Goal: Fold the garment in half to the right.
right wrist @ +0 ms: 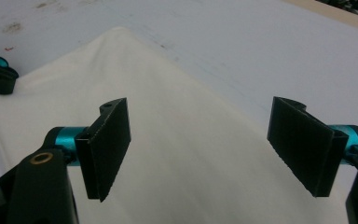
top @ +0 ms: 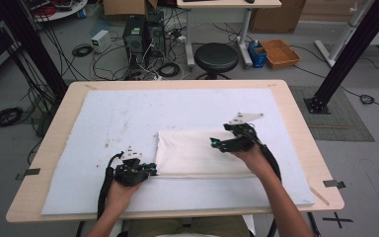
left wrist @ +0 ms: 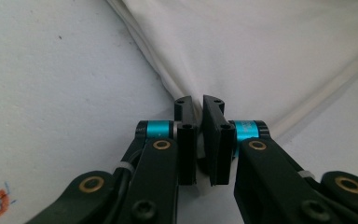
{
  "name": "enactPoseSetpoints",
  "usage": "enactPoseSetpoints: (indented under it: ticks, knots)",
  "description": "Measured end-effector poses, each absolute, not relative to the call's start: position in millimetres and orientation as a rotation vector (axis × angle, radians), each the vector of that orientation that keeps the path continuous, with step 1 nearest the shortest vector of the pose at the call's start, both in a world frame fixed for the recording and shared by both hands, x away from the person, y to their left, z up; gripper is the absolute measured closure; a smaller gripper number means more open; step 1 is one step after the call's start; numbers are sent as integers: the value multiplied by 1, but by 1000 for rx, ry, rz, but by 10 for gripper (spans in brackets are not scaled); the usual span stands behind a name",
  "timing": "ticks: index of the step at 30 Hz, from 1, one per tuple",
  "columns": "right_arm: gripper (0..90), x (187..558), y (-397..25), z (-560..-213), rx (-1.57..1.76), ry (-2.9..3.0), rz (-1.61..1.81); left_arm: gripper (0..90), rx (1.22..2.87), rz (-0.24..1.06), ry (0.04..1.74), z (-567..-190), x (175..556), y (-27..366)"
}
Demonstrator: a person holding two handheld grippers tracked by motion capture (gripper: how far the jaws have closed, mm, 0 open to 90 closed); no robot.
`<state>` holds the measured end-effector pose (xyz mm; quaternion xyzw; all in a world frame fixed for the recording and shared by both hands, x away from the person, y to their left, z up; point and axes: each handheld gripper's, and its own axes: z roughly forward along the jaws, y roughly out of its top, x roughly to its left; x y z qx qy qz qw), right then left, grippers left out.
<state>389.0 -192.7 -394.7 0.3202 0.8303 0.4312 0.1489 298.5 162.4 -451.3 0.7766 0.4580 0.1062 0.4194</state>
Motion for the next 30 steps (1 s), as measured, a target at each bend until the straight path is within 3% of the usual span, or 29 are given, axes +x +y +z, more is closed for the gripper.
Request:
enactPoseSetpoints:
  ticks: [9,15,17,19,23,27,30]
  knots:
    - [211,441,-72,-398,807,2544,1143,836,1952,274,1148,-451,298,162]
    - [278,456,-31,-419,812,2568,1068,835,1950,273,1144,-452,298,163]
    - [412,460,-25,-423,819,2580,1040,835,1948,270,1146,-452,298,163]
    - [429,464,-19,-427,822,2583,1001,835,1949,270,1148,-451,298,162]
    - [572,468,-8,-434,785,2633,953,834,1955,288,1148,-451,297,161]
    - [803,464,0,-435,682,2669,944,835,1958,291,1148,-451,297,160]
    - [881,461,1,-434,636,2677,928,839,1973,320,1144,-450,296,158]
